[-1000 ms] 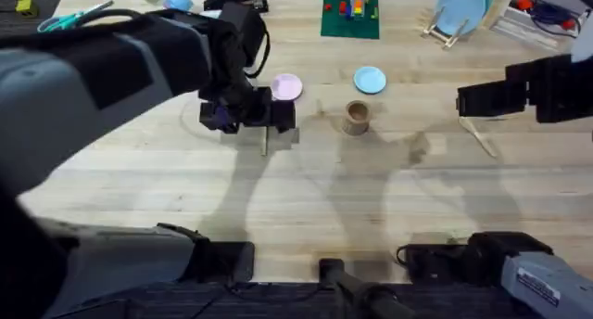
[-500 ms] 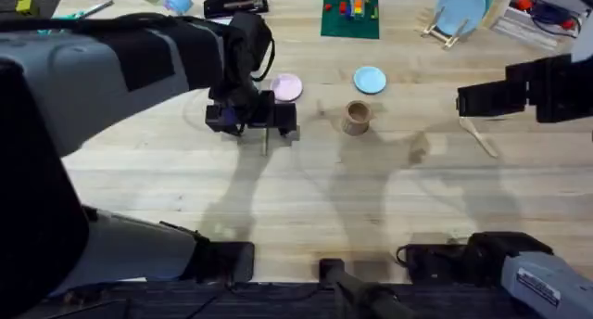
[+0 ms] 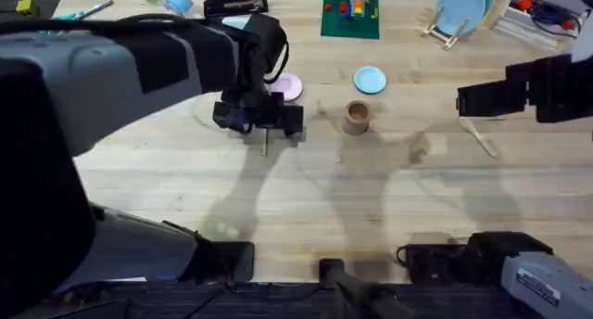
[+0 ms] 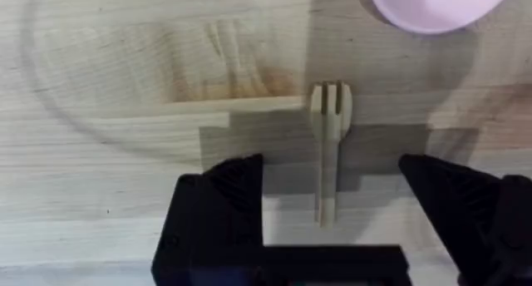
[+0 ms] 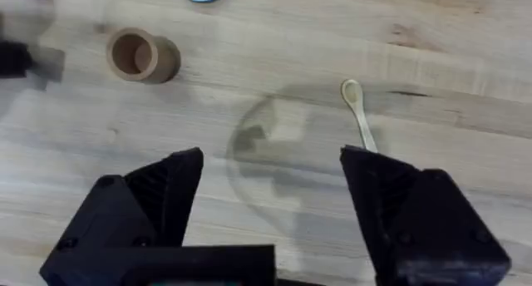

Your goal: Pick up a utensil and set it on the pink plate, then put the other utensil in the container.

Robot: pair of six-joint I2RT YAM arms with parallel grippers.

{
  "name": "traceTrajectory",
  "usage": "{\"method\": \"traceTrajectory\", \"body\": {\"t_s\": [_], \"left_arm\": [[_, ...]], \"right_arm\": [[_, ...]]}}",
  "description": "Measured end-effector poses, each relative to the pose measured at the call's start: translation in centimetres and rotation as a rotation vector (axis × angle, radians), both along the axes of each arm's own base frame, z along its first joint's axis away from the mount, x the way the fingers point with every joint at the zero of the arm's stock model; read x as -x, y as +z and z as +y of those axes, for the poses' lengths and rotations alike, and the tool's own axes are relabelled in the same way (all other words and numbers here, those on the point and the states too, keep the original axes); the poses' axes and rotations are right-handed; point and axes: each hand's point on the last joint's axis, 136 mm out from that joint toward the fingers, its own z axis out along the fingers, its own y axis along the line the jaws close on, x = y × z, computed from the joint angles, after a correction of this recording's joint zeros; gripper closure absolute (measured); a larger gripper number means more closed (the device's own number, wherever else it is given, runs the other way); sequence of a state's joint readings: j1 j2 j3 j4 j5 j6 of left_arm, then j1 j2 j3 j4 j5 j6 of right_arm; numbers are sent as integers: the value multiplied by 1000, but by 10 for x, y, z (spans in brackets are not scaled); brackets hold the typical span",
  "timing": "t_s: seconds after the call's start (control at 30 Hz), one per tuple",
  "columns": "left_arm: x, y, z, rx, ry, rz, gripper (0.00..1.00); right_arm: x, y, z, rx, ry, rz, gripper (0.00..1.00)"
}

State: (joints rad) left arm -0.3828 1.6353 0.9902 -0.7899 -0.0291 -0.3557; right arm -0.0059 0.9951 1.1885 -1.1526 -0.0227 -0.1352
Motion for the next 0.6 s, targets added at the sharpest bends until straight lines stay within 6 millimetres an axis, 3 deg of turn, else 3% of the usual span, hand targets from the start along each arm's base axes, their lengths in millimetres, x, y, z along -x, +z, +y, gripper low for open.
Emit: {"method": "traceTrajectory", "body": {"t_s": [0.33, 0.37, 0.53, 0.6], "left_arm": [[0, 0, 0, -1, 0, 6, 30], [-1, 0, -1, 0, 1, 5, 107], [-4, 0, -4, 12, 2, -7, 860], [-4, 1, -5, 14, -1, -7, 944]], "right_arm": [[0, 0, 0, 0, 0, 0, 7], [0, 0, 0, 0, 0, 0, 7], [0, 0, 0, 0, 0, 0, 7], [0, 0, 0, 0, 0, 0, 7]]}}
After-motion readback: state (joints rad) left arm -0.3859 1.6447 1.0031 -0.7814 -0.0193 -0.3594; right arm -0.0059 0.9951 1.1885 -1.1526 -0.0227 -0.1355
